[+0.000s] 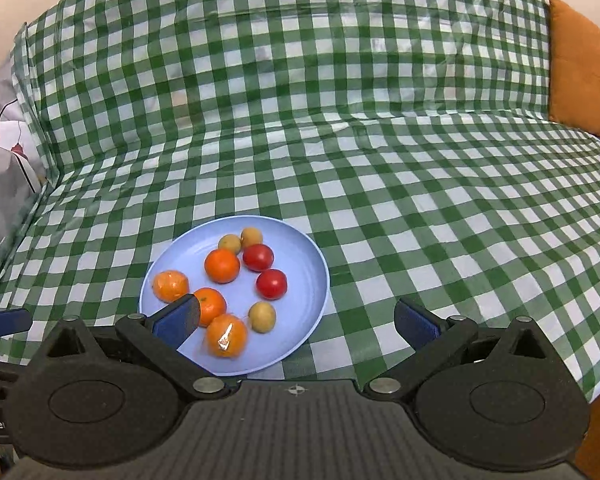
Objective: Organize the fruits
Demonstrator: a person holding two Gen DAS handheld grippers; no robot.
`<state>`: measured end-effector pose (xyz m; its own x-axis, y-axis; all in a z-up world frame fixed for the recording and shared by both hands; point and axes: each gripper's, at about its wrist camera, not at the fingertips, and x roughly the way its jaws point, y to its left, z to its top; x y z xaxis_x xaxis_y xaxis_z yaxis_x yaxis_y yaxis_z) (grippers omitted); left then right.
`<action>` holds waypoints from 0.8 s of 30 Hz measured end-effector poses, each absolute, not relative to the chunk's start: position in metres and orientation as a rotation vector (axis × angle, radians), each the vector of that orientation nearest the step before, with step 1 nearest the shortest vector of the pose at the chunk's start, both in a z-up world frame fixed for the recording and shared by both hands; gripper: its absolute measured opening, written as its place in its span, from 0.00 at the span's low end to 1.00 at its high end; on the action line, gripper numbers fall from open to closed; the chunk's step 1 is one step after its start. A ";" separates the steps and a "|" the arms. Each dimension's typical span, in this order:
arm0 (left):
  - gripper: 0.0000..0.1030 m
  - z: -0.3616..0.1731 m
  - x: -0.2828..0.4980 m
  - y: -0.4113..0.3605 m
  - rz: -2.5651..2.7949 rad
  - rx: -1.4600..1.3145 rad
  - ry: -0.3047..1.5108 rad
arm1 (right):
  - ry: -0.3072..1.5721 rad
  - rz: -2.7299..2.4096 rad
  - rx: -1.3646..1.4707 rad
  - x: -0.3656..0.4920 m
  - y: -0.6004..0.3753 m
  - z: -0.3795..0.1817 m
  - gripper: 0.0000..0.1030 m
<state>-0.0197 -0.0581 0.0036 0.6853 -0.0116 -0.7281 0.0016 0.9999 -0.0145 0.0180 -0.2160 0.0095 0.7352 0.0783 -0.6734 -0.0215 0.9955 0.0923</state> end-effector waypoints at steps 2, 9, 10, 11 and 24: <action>0.99 0.002 -0.017 -0.059 0.002 -0.021 0.824 | 0.753 0.049 0.077 0.021 -0.215 0.007 0.99; 0.99 -0.002 -0.014 -0.062 0.019 -0.024 0.838 | 0.756 0.051 0.040 0.023 -0.214 0.003 0.99; 0.99 -0.002 -0.014 -0.061 0.021 -0.025 0.842 | 0.758 0.051 0.034 0.023 -0.214 0.003 0.99; 0.99 -0.003 -0.013 -0.061 0.024 -0.028 0.849 | 0.759 0.050 0.028 0.023 -0.214 0.002 0.99; 0.99 -0.006 -0.011 -0.057 0.050 -0.040 0.866 | 0.757 0.057 -0.029 0.027 -0.206 0.000 0.99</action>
